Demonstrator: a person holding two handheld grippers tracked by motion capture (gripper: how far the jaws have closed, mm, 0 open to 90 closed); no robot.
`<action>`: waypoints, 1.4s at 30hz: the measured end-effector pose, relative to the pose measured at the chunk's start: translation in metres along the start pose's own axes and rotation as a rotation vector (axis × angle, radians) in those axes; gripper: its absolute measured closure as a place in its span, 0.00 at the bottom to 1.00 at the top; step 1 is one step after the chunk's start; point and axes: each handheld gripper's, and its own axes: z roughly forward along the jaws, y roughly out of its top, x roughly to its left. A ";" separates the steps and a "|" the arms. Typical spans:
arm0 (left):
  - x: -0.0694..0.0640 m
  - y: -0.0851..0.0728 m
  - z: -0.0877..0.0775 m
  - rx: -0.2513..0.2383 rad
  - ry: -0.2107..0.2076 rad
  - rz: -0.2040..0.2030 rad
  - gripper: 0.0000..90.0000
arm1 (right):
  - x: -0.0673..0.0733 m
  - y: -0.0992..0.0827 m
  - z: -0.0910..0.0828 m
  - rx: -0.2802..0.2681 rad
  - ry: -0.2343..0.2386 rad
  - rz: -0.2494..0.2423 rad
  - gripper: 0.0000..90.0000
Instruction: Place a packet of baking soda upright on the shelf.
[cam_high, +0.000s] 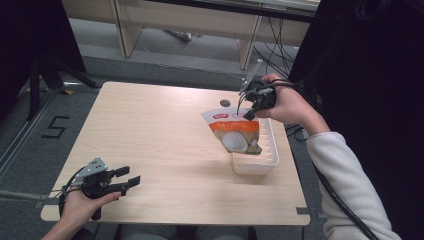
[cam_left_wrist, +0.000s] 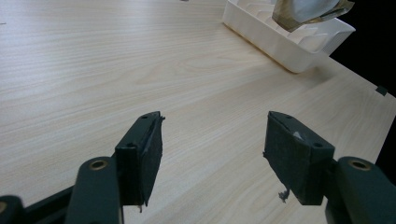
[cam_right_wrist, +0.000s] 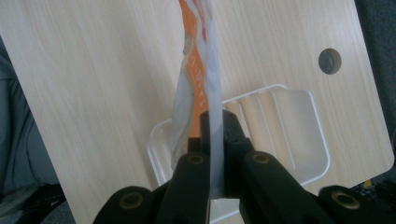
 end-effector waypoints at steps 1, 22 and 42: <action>0.000 0.000 0.000 0.000 0.004 -0.005 0.40 | 0.000 -0.001 0.000 -0.002 0.002 0.005 1.00; 0.000 0.000 0.000 0.000 0.000 -0.001 0.40 | -0.002 -0.013 0.000 0.028 0.010 0.020 1.00; 0.000 0.000 0.000 0.000 0.002 -0.002 0.40 | -0.005 -0.022 0.000 0.049 -0.007 0.011 1.00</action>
